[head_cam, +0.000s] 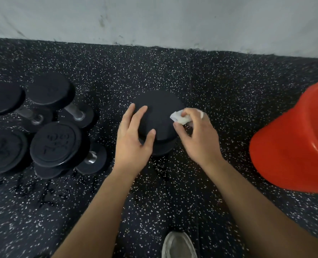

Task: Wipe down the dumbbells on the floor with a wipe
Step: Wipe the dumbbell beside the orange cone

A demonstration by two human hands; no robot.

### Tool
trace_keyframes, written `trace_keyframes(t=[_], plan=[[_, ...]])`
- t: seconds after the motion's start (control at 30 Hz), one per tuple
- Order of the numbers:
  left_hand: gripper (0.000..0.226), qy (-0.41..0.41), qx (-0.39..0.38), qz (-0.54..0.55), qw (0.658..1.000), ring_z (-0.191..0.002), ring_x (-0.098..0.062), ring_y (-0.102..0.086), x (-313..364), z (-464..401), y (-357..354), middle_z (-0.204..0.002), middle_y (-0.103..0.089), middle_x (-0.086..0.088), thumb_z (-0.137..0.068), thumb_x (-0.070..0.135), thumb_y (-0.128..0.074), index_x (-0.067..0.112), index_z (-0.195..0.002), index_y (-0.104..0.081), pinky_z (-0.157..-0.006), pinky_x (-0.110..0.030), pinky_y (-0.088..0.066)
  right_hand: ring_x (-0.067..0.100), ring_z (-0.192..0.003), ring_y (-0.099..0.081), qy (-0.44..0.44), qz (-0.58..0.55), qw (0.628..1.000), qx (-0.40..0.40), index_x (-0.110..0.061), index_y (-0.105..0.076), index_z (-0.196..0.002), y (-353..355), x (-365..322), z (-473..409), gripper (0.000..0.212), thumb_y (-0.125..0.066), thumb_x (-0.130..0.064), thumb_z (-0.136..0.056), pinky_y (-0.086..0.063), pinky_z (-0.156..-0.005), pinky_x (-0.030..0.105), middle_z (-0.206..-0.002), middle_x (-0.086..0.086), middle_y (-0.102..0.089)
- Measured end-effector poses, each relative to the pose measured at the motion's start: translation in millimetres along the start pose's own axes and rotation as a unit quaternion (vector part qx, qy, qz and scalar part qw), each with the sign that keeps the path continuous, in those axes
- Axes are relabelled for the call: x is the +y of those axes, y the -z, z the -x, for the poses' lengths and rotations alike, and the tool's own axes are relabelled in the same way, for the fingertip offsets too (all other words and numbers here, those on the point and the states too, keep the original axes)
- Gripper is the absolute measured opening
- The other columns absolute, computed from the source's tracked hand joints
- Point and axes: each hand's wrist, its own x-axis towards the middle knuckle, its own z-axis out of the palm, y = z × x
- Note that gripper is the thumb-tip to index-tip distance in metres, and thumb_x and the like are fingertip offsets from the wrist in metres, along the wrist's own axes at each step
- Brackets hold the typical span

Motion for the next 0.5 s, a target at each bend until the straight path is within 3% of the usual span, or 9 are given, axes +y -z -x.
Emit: trace_keyframes(t=[0.1,0.23,0.5], plan=[[0.065,-0.037,-0.011,-0.030,0.999,-0.156,-0.017,-0.025,27.2,-2.5,18.0,-0.170,-0.022,0.006,-0.098,0.032,-0.067,0.033,-0.157,-0.039,-0.122,-0.052,-0.034,0.014,-0.102,-0.062,0.021,-0.002,1.000,0.003,-0.032,-0.053,-0.130,29.6,-9.4,-4.5,0.036,-0.065,-0.044,-0.098,-0.054,-0.082,0.029,-0.137,0.004,-0.051],[0.067,-0.080,-0.015,-0.039,0.996,-0.155,-0.018,-0.027,84.8,-6.2,36.3,-0.170,-0.022,0.007,-0.097,0.035,-0.068,0.035,-0.157,-0.037,-0.121,-0.055,-0.035,0.006,-0.094,-0.062,0.022,-0.007,0.999,0.023,-0.034,-0.053,-0.133,88.6,-27.6,-2.8,0.038,-0.064,-0.045,-0.098,-0.051,-0.083,0.023,-0.138,0.002,-0.050],[0.066,-0.205,-0.043,0.002,0.978,-0.152,-0.019,-0.034,240.5,4.0,11.1,-0.168,-0.027,0.006,-0.098,0.037,-0.067,0.035,-0.157,-0.037,-0.118,-0.057,-0.037,0.011,-0.096,-0.063,0.017,0.040,0.989,0.140,-0.037,-0.054,-0.131,259.0,-23.5,32.7,0.037,-0.065,-0.048,-0.097,-0.055,-0.087,0.032,-0.132,0.001,-0.055]])
